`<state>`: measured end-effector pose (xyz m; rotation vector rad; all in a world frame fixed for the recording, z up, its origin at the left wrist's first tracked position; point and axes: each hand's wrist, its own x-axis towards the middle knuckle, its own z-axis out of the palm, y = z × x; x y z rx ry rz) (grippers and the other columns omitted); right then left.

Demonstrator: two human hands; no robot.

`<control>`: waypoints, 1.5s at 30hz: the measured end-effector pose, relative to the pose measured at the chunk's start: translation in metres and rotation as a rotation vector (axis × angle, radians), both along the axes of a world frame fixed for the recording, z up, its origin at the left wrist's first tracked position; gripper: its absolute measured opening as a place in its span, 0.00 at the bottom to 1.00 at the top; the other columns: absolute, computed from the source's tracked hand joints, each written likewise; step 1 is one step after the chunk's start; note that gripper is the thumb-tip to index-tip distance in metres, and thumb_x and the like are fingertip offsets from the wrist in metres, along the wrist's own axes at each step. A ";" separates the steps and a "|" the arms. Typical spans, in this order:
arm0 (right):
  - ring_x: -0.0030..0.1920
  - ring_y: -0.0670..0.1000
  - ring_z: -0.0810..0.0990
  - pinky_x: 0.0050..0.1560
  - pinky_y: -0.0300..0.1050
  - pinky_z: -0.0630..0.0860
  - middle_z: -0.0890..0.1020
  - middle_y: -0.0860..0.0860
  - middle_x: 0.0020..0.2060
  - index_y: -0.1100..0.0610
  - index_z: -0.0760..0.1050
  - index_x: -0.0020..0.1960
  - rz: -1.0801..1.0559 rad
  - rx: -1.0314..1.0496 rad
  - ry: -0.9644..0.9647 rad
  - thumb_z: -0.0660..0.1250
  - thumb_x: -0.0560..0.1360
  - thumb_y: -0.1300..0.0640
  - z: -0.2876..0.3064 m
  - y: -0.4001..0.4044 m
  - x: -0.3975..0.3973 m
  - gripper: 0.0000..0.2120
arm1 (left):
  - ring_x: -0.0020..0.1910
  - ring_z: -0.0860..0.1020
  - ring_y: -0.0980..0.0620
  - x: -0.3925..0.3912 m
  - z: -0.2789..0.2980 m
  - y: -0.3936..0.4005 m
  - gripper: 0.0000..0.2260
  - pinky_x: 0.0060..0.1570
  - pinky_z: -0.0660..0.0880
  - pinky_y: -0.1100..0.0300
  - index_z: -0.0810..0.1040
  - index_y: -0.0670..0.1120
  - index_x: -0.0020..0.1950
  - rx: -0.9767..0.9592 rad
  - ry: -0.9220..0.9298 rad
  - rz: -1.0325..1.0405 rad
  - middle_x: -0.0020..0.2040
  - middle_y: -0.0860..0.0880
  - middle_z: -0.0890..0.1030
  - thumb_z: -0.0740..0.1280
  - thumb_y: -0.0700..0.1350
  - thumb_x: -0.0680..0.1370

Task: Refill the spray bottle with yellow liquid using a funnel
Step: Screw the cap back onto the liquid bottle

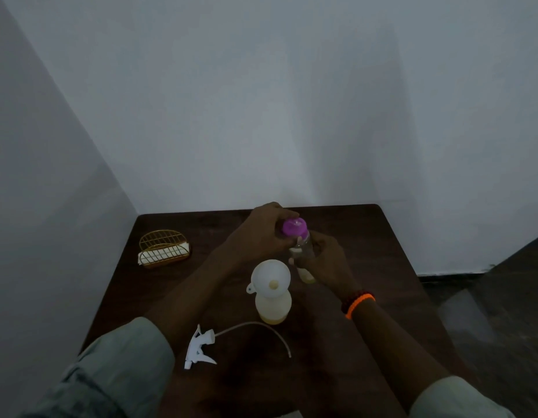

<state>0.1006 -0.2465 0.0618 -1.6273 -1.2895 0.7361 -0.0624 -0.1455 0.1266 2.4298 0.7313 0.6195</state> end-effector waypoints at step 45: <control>0.49 0.42 0.83 0.52 0.43 0.80 0.85 0.45 0.47 0.49 0.80 0.53 -0.007 0.005 -0.073 0.80 0.66 0.58 0.017 0.014 0.000 0.18 | 0.52 0.79 0.64 0.006 0.007 -0.007 0.24 0.52 0.75 0.73 0.78 0.45 0.65 -0.098 -0.234 0.040 0.56 0.53 0.82 0.77 0.52 0.72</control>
